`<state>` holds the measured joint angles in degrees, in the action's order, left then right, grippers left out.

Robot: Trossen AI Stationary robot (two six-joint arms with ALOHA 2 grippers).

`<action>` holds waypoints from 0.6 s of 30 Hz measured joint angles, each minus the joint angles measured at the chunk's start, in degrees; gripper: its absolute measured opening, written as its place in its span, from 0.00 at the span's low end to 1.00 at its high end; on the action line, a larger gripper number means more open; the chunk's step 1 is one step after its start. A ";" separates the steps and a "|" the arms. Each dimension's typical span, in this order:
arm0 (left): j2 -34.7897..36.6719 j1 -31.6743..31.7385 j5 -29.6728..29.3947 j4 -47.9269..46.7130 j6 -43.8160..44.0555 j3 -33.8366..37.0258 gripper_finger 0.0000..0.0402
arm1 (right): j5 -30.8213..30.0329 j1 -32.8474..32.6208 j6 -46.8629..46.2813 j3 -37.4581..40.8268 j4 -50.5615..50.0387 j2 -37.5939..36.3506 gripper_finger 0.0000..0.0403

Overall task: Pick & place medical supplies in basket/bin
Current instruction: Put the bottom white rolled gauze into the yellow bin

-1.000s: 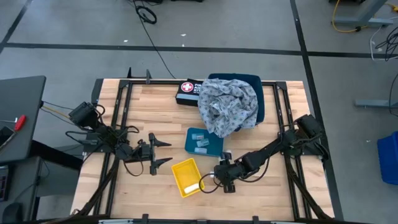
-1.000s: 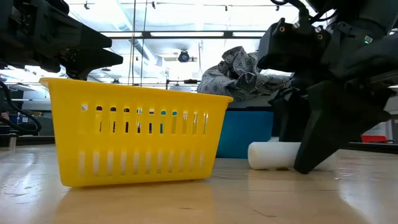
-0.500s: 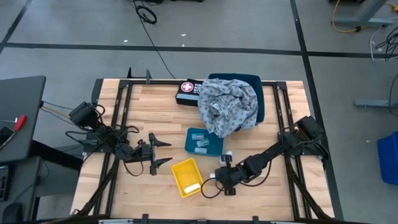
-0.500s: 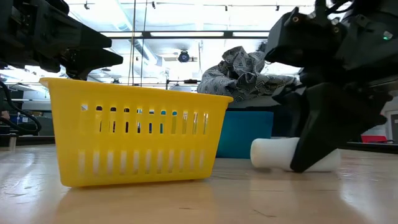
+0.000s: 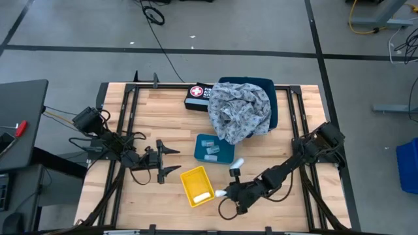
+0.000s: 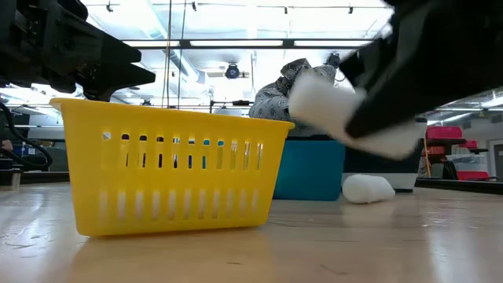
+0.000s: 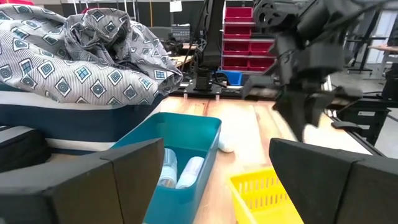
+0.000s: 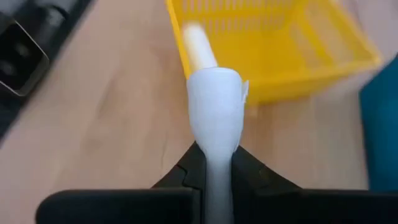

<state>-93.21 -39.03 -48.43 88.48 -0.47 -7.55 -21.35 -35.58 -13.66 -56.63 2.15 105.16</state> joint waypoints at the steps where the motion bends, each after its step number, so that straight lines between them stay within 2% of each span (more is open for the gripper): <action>1: -0.02 0.00 -0.01 -0.11 0.08 0.00 0.73 | -0.39 -0.07 0.78 -0.01 0.67 -0.48 0.08; 7: -0.02 -0.01 0.62 -0.08 0.71 0.00 0.73 | 0.10 -0.38 10.00 -0.03 9.34 -2.85 0.08; 13: -0.02 -0.02 1.04 0.05 1.08 -0.11 0.73 | 12.97 2.45 18.14 1.53 29.47 -2.07 0.08; 18: -0.02 -0.02 1.08 0.51 1.05 -0.15 0.73 | 21.62 7.15 17.74 6.32 50.26 0.42 0.08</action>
<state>-93.23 -39.04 -47.36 88.99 0.58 -7.70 0.26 -28.43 4.08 -50.31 52.40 105.57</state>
